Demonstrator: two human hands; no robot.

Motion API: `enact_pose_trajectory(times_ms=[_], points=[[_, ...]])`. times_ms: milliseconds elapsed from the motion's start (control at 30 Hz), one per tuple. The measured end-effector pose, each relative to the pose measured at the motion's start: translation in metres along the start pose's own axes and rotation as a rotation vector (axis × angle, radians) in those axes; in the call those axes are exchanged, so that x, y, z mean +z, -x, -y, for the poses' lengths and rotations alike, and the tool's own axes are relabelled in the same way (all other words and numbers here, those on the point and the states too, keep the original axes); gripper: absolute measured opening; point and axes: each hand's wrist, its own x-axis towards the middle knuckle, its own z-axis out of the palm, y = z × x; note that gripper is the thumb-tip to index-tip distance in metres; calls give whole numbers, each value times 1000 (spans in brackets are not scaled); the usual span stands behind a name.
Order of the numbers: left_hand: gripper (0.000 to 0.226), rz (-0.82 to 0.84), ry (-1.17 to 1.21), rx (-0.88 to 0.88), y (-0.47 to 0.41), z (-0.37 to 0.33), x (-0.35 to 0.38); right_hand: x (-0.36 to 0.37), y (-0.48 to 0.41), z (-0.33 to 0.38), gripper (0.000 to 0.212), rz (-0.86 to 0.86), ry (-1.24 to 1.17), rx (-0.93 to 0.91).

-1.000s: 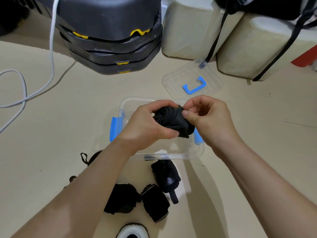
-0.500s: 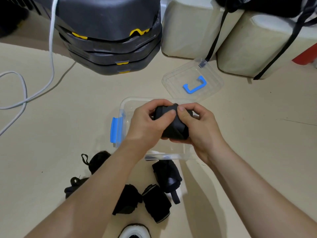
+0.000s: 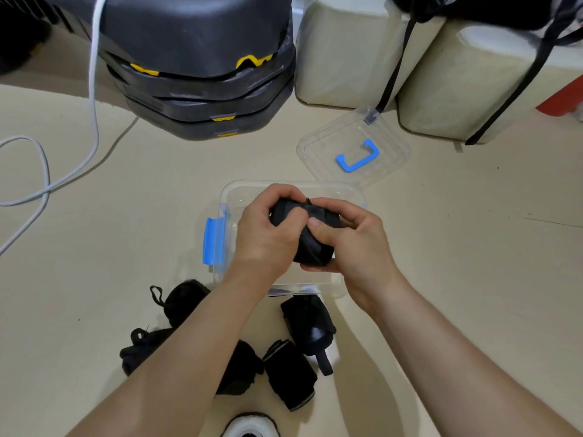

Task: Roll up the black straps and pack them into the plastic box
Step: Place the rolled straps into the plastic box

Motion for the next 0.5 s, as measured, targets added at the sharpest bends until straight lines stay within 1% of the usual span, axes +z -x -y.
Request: enact_pose_trajectory(times_ms=[67, 100, 167, 200, 233, 267, 300, 333, 367, 400, 433, 500], points=[[20, 9, -19, -51, -1, -1, 3, -2, -4, 2, 22, 7, 14, 44], [21, 53, -25, -123, -1, -4, 3, -4, -7, 3, 21, 21, 40, 76], [21, 212, -20, -279, -5, -10, -2, -10, -12, 4, 20, 30, 65, 157], [28, 310, 22, -320, -6, -11, -7, -14, -14, 6, 20, 19, 39, 208], [43, 415, 65, -318, -7, -12, -12, -18, -15, 7, 20, 8, -15, 262], [65, 515, 62, -267, -8, -10, -18, -22, -16, 9, 20, 11, -76, 312], [84, 613, 3, -186, -10, -8, -22, -25, -17, 11, 20, 31, -118, 352], [95, 682, -110, -95, -11, -7, -23, -28, -18, 12, 19, 61, -121, 383], [95, 690, -233, -5, -12, -7, -22, -30, -20, 13, 17, 91, -92, 404], [88, 641, -329, 57, -11, -6, -19, -31, -21, 14, 15, 110, -53, 417], [79, 568, -374, 81, -11, -5, -15, -31, -22, 16, 15, 126, -16, 424], [66, 440, -421, 53, -14, -3, -9, -32, -22, 21, 23, 140, 44, 413]])
